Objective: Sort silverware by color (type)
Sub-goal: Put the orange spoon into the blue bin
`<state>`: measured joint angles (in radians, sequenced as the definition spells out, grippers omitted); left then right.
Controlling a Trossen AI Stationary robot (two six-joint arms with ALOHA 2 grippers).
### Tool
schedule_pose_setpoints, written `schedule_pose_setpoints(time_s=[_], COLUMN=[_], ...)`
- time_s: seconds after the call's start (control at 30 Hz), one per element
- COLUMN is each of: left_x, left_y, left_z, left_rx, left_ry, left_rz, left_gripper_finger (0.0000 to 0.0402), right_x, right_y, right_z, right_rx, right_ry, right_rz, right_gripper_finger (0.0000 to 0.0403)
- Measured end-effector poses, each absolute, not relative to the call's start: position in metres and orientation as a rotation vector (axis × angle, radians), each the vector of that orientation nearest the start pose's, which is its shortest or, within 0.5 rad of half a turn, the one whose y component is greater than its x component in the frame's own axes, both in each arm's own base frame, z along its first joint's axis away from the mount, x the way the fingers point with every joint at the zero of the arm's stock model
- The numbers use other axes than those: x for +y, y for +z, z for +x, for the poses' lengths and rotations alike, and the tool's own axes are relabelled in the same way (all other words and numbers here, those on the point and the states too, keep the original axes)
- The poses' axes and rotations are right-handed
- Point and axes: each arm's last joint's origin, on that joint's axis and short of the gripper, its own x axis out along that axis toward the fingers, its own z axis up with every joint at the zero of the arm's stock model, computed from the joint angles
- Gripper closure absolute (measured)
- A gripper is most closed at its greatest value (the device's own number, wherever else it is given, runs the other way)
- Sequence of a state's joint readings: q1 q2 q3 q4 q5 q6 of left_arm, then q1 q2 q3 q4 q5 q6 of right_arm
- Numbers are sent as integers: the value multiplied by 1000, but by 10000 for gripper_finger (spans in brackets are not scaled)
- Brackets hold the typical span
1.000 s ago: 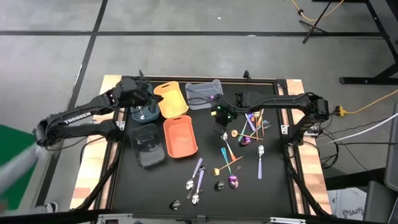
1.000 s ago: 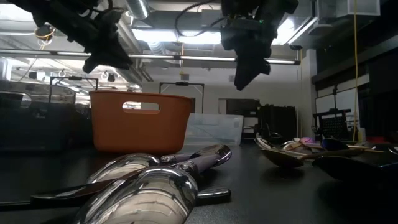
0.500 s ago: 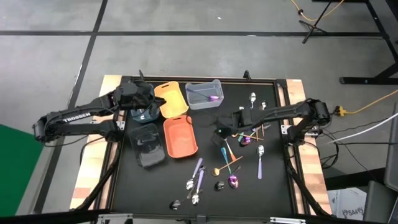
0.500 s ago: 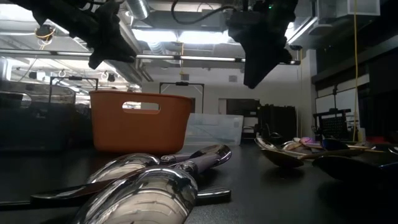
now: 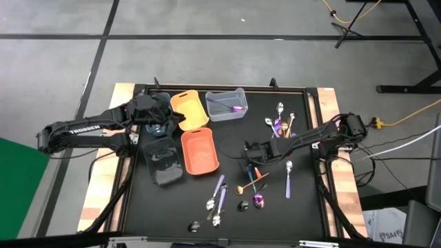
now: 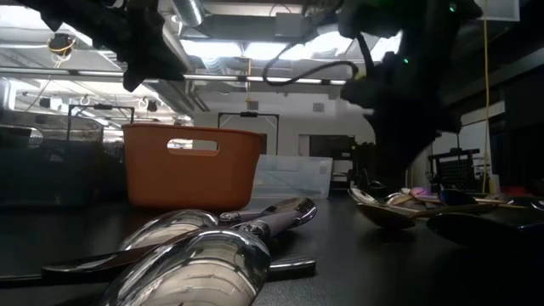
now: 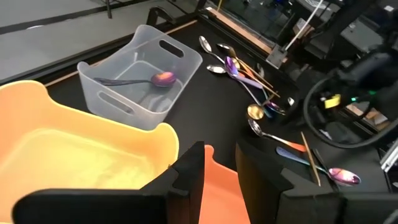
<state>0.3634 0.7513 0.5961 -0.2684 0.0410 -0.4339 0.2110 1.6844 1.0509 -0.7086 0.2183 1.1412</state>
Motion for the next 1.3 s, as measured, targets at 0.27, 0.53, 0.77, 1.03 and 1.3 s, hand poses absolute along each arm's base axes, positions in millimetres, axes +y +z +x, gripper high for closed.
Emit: schedule_pose_setpoints(time_s=[0.27, 0.53, 0.77, 1.03, 1.3], left_x=[54, 53, 53, 53, 53], left_y=[265, 265, 265, 265, 265], left_z=[158, 158, 158, 158, 158], left_rx=[345, 344, 344, 343, 343], left_ry=[405, 414, 415, 415, 415], left_rz=[-495, -488, -489, -489, -489], left_gripper_finger=[315, 315, 315, 315, 315], right_x=[55, 54, 55, 57, 56], right_y=[153, 151, 144, 132, 131], right_z=[291, 292, 294, 298, 298], right_rx=[1091, 1058, 1069, 1106, 1102], right_ry=[-728, -724, -729, -727, -735], right_rz=[686, 689, 684, 686, 677], right_gripper_finger=[322, 322, 322, 323, 388])
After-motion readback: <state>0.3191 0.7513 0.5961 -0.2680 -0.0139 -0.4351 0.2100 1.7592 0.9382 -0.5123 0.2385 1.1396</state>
